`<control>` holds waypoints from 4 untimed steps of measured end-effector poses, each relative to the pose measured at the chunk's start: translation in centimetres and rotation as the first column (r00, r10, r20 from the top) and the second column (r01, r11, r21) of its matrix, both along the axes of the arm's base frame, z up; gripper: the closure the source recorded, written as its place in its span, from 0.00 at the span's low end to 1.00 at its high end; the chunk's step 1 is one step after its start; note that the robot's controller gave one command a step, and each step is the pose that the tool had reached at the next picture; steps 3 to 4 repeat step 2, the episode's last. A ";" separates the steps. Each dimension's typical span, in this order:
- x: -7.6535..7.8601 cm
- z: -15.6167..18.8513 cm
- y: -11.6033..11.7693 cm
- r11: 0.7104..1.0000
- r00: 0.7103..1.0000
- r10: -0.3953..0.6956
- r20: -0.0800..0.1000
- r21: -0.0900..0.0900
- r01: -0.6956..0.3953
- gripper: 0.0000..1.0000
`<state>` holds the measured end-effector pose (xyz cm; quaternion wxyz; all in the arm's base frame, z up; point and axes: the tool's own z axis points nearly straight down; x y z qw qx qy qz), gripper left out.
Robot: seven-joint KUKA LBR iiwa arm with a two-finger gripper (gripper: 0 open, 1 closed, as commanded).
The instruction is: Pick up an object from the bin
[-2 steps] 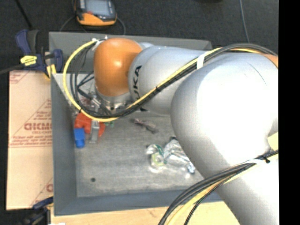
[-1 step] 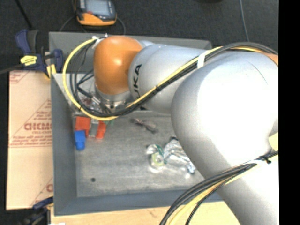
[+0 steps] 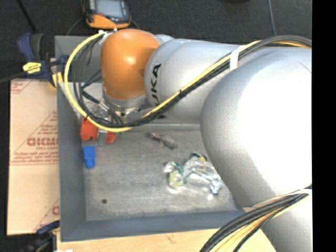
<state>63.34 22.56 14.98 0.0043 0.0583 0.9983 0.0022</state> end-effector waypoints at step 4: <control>2.3 6.3 0.0 0.970 0.970 0.243 -0.001 -0.006 -0.243 1.00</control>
Offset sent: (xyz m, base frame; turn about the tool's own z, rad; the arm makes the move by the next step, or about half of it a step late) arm -0.0027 0.0096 0.0437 -0.0070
